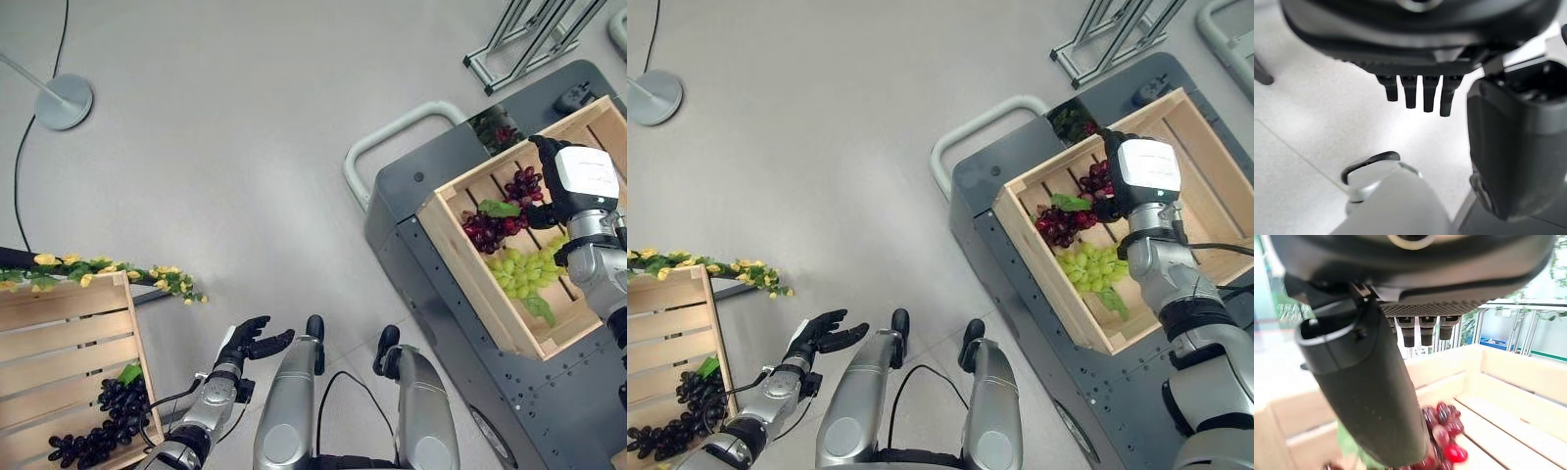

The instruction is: Pick up the fruits from the basket on one side to the basket on the other side

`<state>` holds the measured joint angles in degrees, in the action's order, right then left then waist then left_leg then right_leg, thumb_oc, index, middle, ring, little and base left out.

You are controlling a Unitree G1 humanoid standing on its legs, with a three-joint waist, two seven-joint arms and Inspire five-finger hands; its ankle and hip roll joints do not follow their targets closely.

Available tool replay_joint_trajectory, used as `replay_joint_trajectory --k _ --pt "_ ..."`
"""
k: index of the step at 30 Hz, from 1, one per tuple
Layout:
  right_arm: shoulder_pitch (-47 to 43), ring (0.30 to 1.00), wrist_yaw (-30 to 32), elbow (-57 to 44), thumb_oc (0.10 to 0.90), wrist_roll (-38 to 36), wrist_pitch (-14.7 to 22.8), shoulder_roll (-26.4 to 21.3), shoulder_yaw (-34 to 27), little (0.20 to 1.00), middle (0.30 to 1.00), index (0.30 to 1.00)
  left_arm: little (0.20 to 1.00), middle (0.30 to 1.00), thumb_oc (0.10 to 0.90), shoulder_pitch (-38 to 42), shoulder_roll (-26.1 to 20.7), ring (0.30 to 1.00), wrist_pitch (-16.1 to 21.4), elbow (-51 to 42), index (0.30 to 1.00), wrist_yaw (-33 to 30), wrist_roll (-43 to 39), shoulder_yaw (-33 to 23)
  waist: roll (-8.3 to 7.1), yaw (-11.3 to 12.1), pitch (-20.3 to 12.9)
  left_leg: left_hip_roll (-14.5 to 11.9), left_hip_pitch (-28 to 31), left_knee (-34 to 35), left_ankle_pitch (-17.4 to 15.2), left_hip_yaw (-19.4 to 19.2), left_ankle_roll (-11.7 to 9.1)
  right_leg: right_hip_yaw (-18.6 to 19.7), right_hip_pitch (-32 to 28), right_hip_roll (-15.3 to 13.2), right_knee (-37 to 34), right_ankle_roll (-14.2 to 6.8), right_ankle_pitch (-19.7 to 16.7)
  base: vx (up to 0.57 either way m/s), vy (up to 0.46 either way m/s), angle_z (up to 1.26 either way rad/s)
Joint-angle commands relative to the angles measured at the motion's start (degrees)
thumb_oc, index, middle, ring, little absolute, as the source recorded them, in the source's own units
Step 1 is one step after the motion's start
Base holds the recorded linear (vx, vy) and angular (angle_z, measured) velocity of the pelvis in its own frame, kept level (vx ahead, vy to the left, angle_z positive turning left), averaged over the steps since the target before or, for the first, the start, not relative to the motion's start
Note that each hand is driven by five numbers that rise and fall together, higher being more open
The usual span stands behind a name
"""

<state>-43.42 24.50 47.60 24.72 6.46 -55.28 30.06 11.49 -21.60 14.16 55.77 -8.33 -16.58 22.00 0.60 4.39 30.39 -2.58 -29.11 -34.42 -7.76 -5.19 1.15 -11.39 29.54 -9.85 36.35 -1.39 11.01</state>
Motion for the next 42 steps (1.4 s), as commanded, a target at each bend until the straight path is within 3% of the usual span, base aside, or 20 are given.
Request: replay_joint_trajectory --k 1,7,13,22,29,32,37,42 --pt "-3.75 0.9 1.52 -2.44 0.8 0.64 -0.32 -8.36 -1.68 0.9 0.9 0.9 0.9 0.9 0.8 -4.33 -1.34 0.9 2.74 -4.87 0.9 -0.05 -1.68 -0.99 0.16 -0.09 -2.99 -0.14 -1.11 -4.65 -2.43 0.67 -0.46 -1.72 -2.28 -1.51 1.59 0.87 -2.49 -0.01 0.01 -0.05" --pt "-5.18 0.9 -1.92 -3.92 0.8 3.36 1.31 -8.86 -0.65 0.9 0.9 0.9 0.9 0.9 0.8 -5.08 -1.53 0.9 3.2 -6.51 0.9 0.08 -2.35 -0.98 0.62 -0.07 -1.88 -0.42 -3.1 -7.38 -2.77 0.18 -0.07 -1.44 -0.15 -2.07 4.5 0.98 -1.99 0.01 0.011 -0.04" --pt "-7.72 0.9 -4.64 -3.15 0.8 1.78 -0.77 -8.4 1.19 0.9 0.9 0.9 0.9 0.9 0.8 -5.33 -1.84 0.9 3.98 -7.37 0.9 0.52 -3.39 -1.03 1.06 0.26 -1.27 0.25 -4.52 -7.47 -2.91 -0.02 0.5 -1.19 2.21 -2.07 5.9 0.92 -1.95 0.0 0.0 0.0" --pt "-8.79 0.9 -5.11 -1.02 0.8 4.09 0.14 -8.51 2.41 0.9 0.9 0.9 0.9 0.9 0.8 -5.53 -2.25 0.9 5.14 -9.57 0.9 0.9 -4.69 -0.44 1.82 0.37 -0.63 0.54 -6.31 -9.09 -3.53 0.08 1.02 -1.25 4.39 -2.36 7.75 1.11 -1.76 0.0 -0.001 0.0" --pt "-17.1 0.9 -6.78 0.34 0.8 6.6 -1.53 -9.51 8.4 0.9 0.9 0.9 0.9 0.9 0.8 -6.58 -3.8 0.9 5.93 -13.9 0.9 1.72 -7.66 0.87 2.96 1.62 -0.6 1.4 -9.22 -8.98 -2.73 0.57 1.08 -1.57 7.51 -2.28 8.54 1.29 -2.05 0.01 -0.008 0.01" --pt "-21.13 0.9 -10.38 1.41 0.8 6.86 -1.8 -9.37 11.64 0.9 0.9 0.9 0.9 0.9 0.8 -6.74 -4.21 0.9 6.11 -14.07 0.9 2.79 -10.48 0.82 3.38 2.11 -0.6 1.55 -10.23 -8.48 -2.24 0.7 1.03 -1.71 8.77 -2.19 8.73 1.33 -2.02 -0.01 -0.007 0.03" --pt "-24.44 0.9 -23.87 3.73 0.8 5.61 -3.0 -8.27 16.7 0.9 0.9 0.9 0.9 0.9 0.8 -6.82 -4.5 0.9 6.32 -14.78 0.9 5.08 -13.14 -0.83 3.9 3.13 -0.6 1.86 -11.71 -7.42 -1.44 0.93 1.01 -2.18 10.73 -2.35 8.85 1.41 -2.08 -0.01 -0.014 0.04" --pt "-24.86 0.9 -32.33 6.85 0.8 4.42 -3.64 -7.48 18.71 0.9 0.9 0.9 0.9 0.9 0.8 -6.77 -5.06 0.9 6.98 -15.44 0.9 6.38 -13.41 -0.93 4.25 3.69 -0.6 2.24 -12.57 -7.24 -1.36 0.99 1.19 -2.37 11.94 -2.45 8.95 1.64 -2.27 0.0 -0.013 0.04"
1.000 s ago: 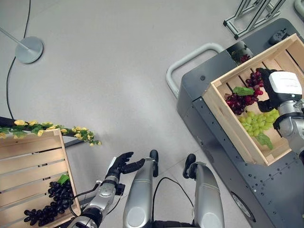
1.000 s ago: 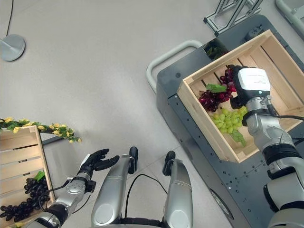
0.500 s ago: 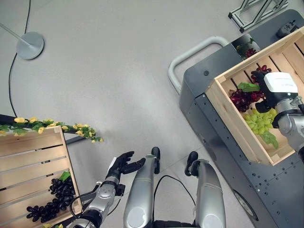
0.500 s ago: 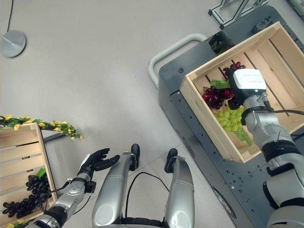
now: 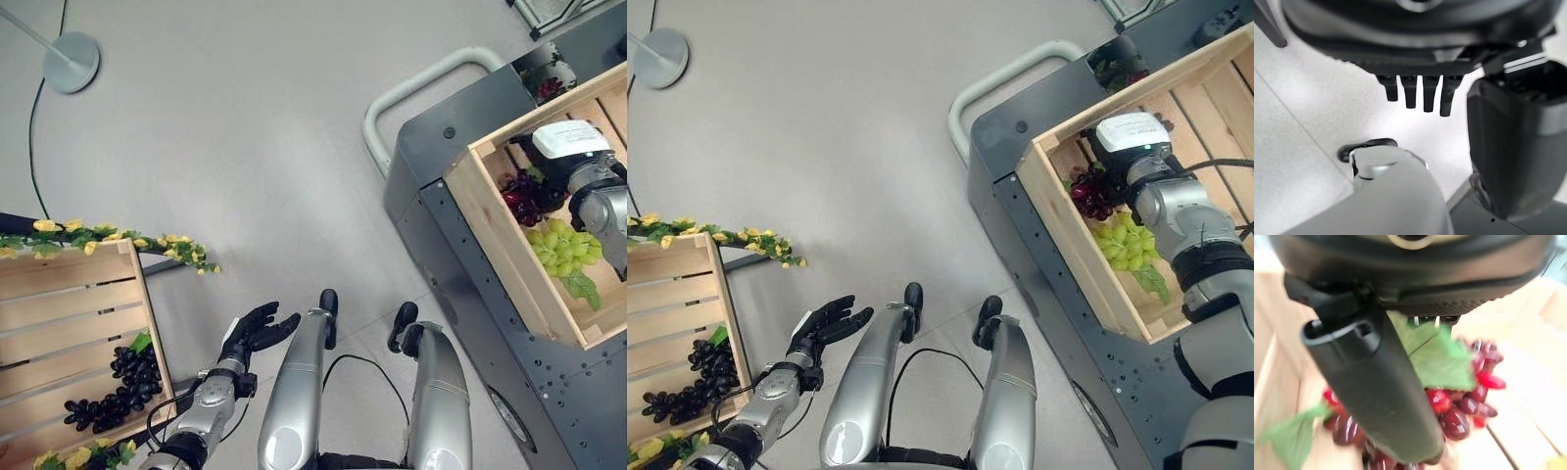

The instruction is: Pick up the fruits from the basket on one side to the basket on the other side

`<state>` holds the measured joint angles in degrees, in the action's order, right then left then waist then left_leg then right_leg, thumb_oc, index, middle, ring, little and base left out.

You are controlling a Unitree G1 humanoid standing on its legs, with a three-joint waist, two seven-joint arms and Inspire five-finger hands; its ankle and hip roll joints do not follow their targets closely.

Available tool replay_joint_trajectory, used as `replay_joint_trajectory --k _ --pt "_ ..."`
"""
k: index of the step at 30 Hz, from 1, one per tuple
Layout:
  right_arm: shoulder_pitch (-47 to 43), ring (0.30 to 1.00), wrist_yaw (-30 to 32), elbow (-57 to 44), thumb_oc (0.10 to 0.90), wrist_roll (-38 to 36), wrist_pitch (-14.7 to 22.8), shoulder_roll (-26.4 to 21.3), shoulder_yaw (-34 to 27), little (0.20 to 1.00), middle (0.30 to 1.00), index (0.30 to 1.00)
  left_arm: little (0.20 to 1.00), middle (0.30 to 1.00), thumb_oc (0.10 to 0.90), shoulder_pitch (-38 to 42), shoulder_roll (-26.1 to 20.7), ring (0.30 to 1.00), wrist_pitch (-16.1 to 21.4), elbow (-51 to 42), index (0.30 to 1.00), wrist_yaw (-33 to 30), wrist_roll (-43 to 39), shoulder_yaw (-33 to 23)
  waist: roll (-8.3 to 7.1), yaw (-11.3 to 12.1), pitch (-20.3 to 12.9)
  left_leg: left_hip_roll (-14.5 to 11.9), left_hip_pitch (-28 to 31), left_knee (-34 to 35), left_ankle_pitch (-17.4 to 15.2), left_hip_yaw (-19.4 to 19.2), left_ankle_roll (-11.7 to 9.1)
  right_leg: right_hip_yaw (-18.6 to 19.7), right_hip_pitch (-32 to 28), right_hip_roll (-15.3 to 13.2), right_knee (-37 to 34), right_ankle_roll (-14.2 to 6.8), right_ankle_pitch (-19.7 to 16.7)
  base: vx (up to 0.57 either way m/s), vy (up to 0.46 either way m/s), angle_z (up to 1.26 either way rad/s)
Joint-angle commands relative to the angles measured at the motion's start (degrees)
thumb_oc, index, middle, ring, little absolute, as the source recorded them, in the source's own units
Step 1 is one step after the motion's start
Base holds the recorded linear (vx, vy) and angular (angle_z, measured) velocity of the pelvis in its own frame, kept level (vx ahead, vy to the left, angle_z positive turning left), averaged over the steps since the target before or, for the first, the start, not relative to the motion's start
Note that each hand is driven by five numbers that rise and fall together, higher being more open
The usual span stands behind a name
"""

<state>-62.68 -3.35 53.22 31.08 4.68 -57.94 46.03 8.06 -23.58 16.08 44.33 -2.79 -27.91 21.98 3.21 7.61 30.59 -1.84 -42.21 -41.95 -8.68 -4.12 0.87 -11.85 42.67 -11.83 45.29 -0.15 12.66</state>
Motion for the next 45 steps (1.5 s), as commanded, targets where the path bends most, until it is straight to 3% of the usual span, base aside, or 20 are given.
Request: replay_joint_trajectory --k 1,6,17,18,19,22,25,27,36,42,45 --pt "-5.48 0.9 -4.98 1.9 0.8 -2.15 -1.97 -4.59 2.95 0.9 0.9 0.9 0.9 0.9 0.8 -3.28 -3.09 0.9 5.31 -4.01 0.9 0.76 -2.21 -0.69 1.68 0.53 -0.79 1.53 0.32 0.24 -0.42 -0.07 1.45 -1.95 -0.97 -0.5 -0.03 0.4 -4.05 -0.01 -0.009 0.06" --pt "-3.7 0.9 -9.95 4.83 0.8 -4.66 -1.98 -4.15 2.61 0.9 0.9 0.9 0.9 0.9 0.8 -3.29 -3.46 0.9 5.35 -5.12 0.9 0.93 -1.84 -0.68 1.84 0.75 -0.79 1.72 -0.23 0.41 -0.39 0.03 1.41 -1.97 -0.31 -0.51 -0.38 0.39 -4.44 0.0 -0.002 0.01" --pt "-1.79 0.9 -9.18 7.5 0.8 -7.28 -0.6 -3.31 -0.25 0.9 0.9 0.9 0.9 0.9 0.8 -2.78 -3.71 0.9 5.76 -6.39 0.9 0.17 -2.58 -0.66 2.15 0.58 -0.79 1.61 -2.02 0.5 0.07 -0.25 1.39 -1.87 1.76 -0.53 -0.93 0.23 -5.53 0.0 0.0 0.0" --pt "-1.3 0.672 -8.3 7.29 0.648 -8.49 -0.15 -3.19 -0.77 0.672 0.672 0.672 0.9 0.9 0.8 -2.77 -3.72 0.9 5.59 -6.84 0.9 0.08 -2.87 -0.69 2.31 0.5 -0.79 1.58 -2.27 0.89 0.27 -0.35 1.34 -1.91 2.25 -0.45 -0.87 0.29 -5.58 0.0 0.0 0.0" --pt "-1.12 0.3 -6.85 7.08 0.4 -10.27 0.11 -3.11 -1.03 0.3 0.3 0.3 0.9 0.9 0.8 -2.7 -3.8 0.9 5.5 -7.1 0.9 0.07 -3.22 -0.63 2.43 0.43 -0.79 1.58 -2.59 0.93 0.4 -0.34 1.31 -1.82 2.66 -0.38 -0.8 0.31 -5.68 0.0 0.0 0.0" --pt "0.37 0.3 3.48 3.96 0.4 -15.11 -0.04 -3.06 -4.59 0.3 0.3 0.3 0.9 0.9 0.8 -3.08 -3.47 0.9 5.91 -7.24 0.9 -0.04 -3.92 -0.94 2.49 -0.01 -0.79 1.45 -2.83 0.54 0.22 -0.47 1.2 -1.64 3.01 -0.23 -0.36 0.49 -5.47 0.0 0.0 0.0" --pt "2.9 0.3 15.44 1.83 0.4 -9.98 0.77 -2.62 -9.24 0.3 0.3 0.3 0.9 0.9 0.8 -4.19 -2.72 0.9 7.39 -7.39 0.9 -0.36 -3.93 -1.23 2.42 -0.35 -0.79 1.35 -2.86 0.18 -0.27 -0.46 1.37 -1.57 2.9 0.15 -0.16 0.46 -5.13 -0.02 0.056 -0.02" --pt "3.74 0.3 18.7 0.99 0.4 -9.6 0.02 -2.86 -10.97 0.3 0.3 0.3 0.9 0.9 0.8 -4.25 -2.87 0.9 7.2 -8.16 0.9 -1.58 -3.49 -0.57 2.23 -0.5 -0.79 1.32 -2.58 0.07 -0.44 -0.44 1.38 -1.72 2.4 0.29 -0.24 0.28 -5.08 -0.01 0.034 -0.03" --pt "4.95 0.3 20.71 0.68 0.4 -6.55 0.46 -2.66 -12.2 0.3 0.3 0.3 0.9 0.9 0.8 -4.19 -2.14 0.9 6.91 -5.88 0.9 -1.3 -6.65 -0.99 1.28 -0.83 -0.79 0.94 1.72 0.43 -1.13 -0.8 1.65 -2.01 -2.01 0.17 -0.36 0.35 -4.24 -0.01 0.03 -0.01" --pt "5.08 0.3 20.6 0.3 0.4 -7.51 0.38 -2.92 -12.48 0.3 0.3 0.3 0.9 0.9 0.8 -4.31 -2.13 0.9 6.46 -4.08 0.9 -1.29 -4.32 -1.94 0.4 -0.67 -0.79 0.51 5.44 0.98 -1.56 -1.4 1.83 -2.4 -5.77 -0.53 -1.15 0.16 -4.11 0.0 0.025 -0.01" --pt "6.8 0.3 21.59 -0.16 0.4 -9.21 1.37 -2.76 -14.4 0.3 0.3 0.3 0.9 0.9 0.8 -4.76 -1.88 0.9 6.75 -2.59 0.9 -1.34 -1.67 -2.06 -0.46 -0.88 -0.88 -0.1 9.96 2.53 -1.8 -1.74 1.65 -2.03 -9.87 -0.83 -2.75 -0.21 -4.18 0.02 0.066 -0.06"
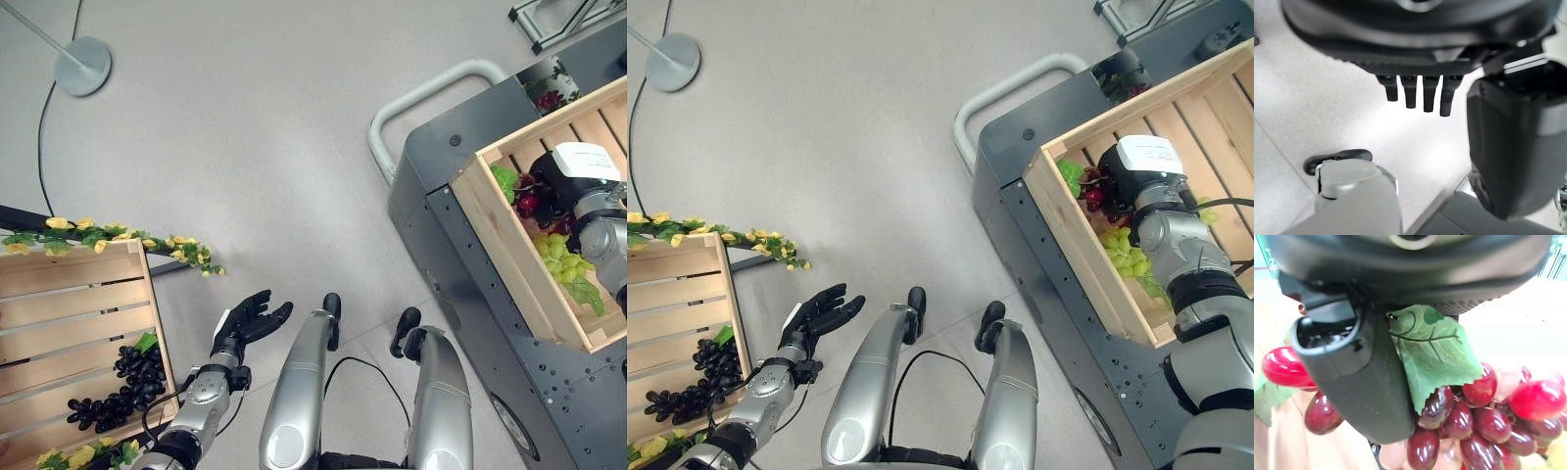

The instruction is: Pick up the fruits from the basket on one side to the basket on the other side

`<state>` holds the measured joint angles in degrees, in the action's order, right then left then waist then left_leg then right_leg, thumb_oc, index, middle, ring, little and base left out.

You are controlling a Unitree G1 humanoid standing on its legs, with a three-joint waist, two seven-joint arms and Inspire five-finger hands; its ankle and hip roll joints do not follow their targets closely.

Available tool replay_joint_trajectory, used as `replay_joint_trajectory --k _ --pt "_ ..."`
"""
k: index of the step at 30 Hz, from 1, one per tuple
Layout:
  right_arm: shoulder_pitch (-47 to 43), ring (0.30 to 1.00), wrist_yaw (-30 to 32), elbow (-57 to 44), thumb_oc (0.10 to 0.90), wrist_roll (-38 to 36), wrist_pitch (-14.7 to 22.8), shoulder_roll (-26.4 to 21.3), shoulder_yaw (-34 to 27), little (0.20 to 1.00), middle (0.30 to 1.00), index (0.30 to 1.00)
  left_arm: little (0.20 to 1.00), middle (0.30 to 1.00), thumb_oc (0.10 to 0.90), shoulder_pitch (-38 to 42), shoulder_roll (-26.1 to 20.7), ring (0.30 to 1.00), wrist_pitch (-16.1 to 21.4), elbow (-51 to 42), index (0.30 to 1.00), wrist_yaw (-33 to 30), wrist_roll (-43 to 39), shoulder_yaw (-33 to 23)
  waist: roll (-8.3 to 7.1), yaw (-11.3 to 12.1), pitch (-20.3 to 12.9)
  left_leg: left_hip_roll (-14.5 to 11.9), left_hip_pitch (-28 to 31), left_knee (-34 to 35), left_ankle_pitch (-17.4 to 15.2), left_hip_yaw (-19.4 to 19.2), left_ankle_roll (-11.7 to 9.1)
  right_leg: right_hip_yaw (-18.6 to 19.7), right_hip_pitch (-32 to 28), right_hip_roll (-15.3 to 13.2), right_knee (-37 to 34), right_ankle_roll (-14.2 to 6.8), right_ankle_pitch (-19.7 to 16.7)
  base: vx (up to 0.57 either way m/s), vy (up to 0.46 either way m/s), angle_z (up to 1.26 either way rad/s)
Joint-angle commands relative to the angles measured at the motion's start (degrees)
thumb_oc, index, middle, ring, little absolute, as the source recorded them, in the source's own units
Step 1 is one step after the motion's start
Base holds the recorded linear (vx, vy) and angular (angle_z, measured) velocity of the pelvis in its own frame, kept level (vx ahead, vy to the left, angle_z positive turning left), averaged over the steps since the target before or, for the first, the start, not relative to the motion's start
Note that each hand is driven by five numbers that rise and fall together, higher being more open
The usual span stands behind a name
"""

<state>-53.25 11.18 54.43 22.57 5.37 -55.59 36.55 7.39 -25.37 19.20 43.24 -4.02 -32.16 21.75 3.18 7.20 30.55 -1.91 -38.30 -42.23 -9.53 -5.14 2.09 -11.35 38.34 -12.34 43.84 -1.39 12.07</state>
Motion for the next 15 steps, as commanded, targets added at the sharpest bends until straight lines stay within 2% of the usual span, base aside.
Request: replay_joint_trajectory --k 1,7,9,13,14,15 --pt "-2.31 0.3 7.21 -1.53 0.4 -1.1 0.76 -5.03 -5.14 0.3 0.3 0.3 0.9 0.9 0.8 -4.14 -0.05 0.9 3.69 -1.34 0.9 -0.12 2.95 -1.81 -0.56 -0.49 -0.99 -0.13 6.57 3.07 -0.96 -0.77 0.39 -2.53 -6.07 -0.37 -1.68 0.97 -3.65 0.03 0.05 -0.06" --pt "4.3 0.3 9.61 -3.48 0.4 -11.1 2.99 -4.37 -11.15 0.3 0.3 0.3 0.9 0.9 0.8 -5.19 -0.34 0.9 5.05 -1.37 0.9 0.99 6.57 -0.94 -2.63 -0.87 -4.8 -1.02 14.63 9.15 -0.06 -1.79 -0.65 -2.6 -14.66 -0.76 -8.92 -0.25 -4.78 0.07 0.031 -0.07" --pt "6.85 0.3 9.8 -4.83 0.4 -14.01 3.92 -4.05 -13.77 0.3 0.3 0.3 0.9 0.9 0.8 -5.13 -0.57 0.9 4.14 -2.27 0.9 2.06 6.36 -0.32 -3.4 -1.15 -6.42 -1.22 17.72 11.49 0.28 -2.12 -1.03 -2.82 -18.08 -0.88 -11.79 -0.73 -5.17 0.11 0.021 -0.01" --pt "11.95 0.3 9.7 -7.47 0.4 -19.12 5.21 -2.47 -18.49 0.3 0.3 0.3 0.9 0.9 0.8 -4.94 -0.67 0.9 -0.27 -3.8 0.9 3.96 6.54 0.53 -4.92 -1.71 -10.76 -1.5 24.69 16.72 0.92 -2.14 -1.65 -2.84 -26.14 -0.01 -19.01 -1.61 -6.29 0.15 -0.006 -0.05" --pt "12.71 0.3 9.33 -7.97 0.4 -19.94 5.18 -2.16 -19.43 0.3 0.3 0.3 0.9 0.9 0.8 -4.94 -0.61 0.9 -0.77 -3.91 0.9 4.33 6.12 0.57 -5.25 -1.83 -11.96 -1.39 25.84 18.81 2.67 -2.5 -1.39 -3.39 -27.69 0.0 -21.65 -1.28 -7.88 0.15 -0.012 -0.1" --pt "13.12 0.3 9.09 -8.21 0.4 -20.57 5.2 -1.96 -19.89 0.3 0.3 0.3 0.9 0.9 0.8 -4.98 -0.63 0.9 -0.66 -3.97 0.9 4.91 5.89 0.53 -5.37 -1.83 -12.67 -1.33 26.94 19.87 2.9 -2.42 -1.49 -3.42 -28.8 0.13 -22.73 -1.42 -8.11 0.06 0.002 -0.06"
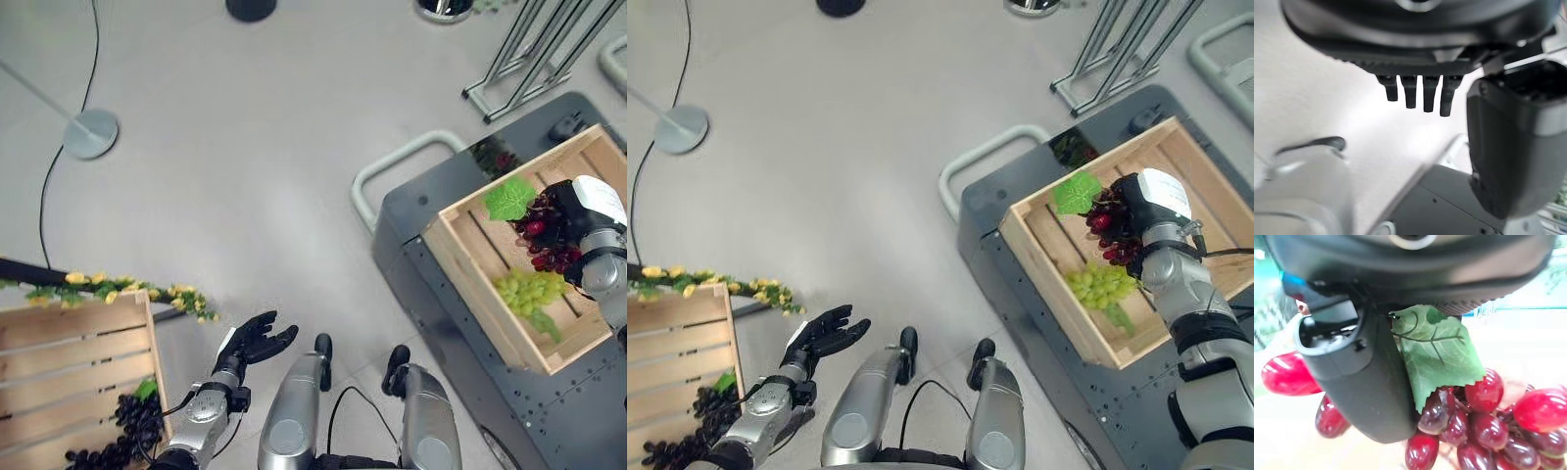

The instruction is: Pick up the fruits from the basket on one side to the basket on the other side

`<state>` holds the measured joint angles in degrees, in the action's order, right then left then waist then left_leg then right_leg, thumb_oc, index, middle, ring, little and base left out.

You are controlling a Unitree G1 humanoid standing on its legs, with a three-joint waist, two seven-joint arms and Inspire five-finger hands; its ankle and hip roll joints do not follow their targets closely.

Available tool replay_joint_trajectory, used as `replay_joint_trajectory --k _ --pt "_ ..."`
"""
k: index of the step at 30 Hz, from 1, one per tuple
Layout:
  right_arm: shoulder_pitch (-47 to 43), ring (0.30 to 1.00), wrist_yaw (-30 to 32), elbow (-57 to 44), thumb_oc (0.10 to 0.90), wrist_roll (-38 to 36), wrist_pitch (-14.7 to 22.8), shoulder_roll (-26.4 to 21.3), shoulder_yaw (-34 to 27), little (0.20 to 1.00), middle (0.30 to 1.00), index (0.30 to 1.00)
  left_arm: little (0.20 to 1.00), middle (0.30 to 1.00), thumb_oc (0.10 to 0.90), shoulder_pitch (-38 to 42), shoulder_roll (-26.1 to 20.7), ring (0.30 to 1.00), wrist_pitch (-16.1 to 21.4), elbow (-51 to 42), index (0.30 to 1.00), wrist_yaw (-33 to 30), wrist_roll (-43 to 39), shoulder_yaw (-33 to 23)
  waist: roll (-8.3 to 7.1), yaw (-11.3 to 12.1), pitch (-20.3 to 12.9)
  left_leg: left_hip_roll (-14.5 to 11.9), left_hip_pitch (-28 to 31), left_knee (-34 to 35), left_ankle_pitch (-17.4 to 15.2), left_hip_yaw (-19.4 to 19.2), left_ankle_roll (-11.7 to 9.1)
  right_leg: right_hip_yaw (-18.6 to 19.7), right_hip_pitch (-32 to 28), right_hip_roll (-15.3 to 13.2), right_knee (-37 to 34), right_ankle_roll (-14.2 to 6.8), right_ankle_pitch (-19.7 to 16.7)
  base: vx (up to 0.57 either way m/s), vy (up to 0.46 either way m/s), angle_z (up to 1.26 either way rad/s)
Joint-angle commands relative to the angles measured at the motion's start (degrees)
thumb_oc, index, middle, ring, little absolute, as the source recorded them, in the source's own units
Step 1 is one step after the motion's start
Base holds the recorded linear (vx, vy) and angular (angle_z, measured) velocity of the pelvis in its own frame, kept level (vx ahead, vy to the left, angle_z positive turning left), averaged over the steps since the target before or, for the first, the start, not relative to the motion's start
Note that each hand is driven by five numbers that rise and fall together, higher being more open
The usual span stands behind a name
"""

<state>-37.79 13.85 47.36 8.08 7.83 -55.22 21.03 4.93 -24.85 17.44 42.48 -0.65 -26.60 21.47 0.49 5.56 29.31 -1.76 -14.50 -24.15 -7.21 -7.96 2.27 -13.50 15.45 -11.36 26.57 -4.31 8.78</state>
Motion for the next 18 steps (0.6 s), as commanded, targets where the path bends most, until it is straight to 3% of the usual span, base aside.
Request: replay_joint_trajectory --k 1,3,7,15,18 --pt "-2.18 0.3 6.32 -1.2 0.4 -6.12 2.72 -2.29 -4.52 0.3 0.3 0.3 0.9 0.9 0.8 -2.53 -1.16 0.9 0.94 -3.26 0.9 1.72 0.27 0.82 -2.71 -0.16 -11.58 -1.46 3.55 2.18 0.67 0.42 -1.7 -1.33 -6.33 -0.83 -5.87 1.47 -4.89 0.14 0.002 -0.01" --pt "0.06 0.3 5.71 -3.1 0.4 -7.56 3.23 -1.84 -6.26 0.3 0.3 0.3 0.9 0.9 0.8 -3.15 -1.12 0.9 -0.03 -4.8 0.9 6.24 -0.54 1.01 -2.96 0.01 -14.74 -1.18 8.1 7.65 1.85 0.74 -2.22 -1.77 -11.12 -0.07 -11.45 0.99 -5.94 0.19 0.014 0.06" --pt "0.61 0.3 6.65 -7.44 0.4 -5.24 2.96 -2.07 -5.71 0.3 0.3 0.3 0.9 0.9 0.8 -2.94 -1.92 0.9 -0.44 -7.6 0.9 7.93 -0.61 2.18 -3.05 -0.07 -18.45 -1.03 12.2 12.74 3.19 1.0 -2.87 -2.13 -15.37 0.89 -16.56 0.41 -7.19 0.11 0.021 0.05" --pt "-4.17 0.3 4.0 -14.51 0.4 -10.45 3.93 -1.02 -4.39 0.3 0.3 0.3 0.9 0.9 0.8 1.36 -4.84 0.9 -2.36 -17.26 0.9 9.69 0.36 2.8 -2.9 0.61 -22.36 -0.9 16.02 18.53 5.13 2.62 -3.69 -3.2 -19.47 1.58 -21.86 -0.14 -8.94 0.03 0.026 0.07" --pt "-5.54 0.3 3.24 -17.02 0.4 -9.06 4.05 -0.89 -3.7 0.3 0.3 0.3 0.9 0.9 0.8 4.53 -5.94 0.9 -3.93 -21.27 0.9 11.67 0.41 2.68 -2.77 0.52 -23.21 -0.79 16.32 18.48 5.39 0.79 -4.08 -4.83 -20.99 1.62 -23.39 -0.15 -9.4 -0.01 0.066 0.12"
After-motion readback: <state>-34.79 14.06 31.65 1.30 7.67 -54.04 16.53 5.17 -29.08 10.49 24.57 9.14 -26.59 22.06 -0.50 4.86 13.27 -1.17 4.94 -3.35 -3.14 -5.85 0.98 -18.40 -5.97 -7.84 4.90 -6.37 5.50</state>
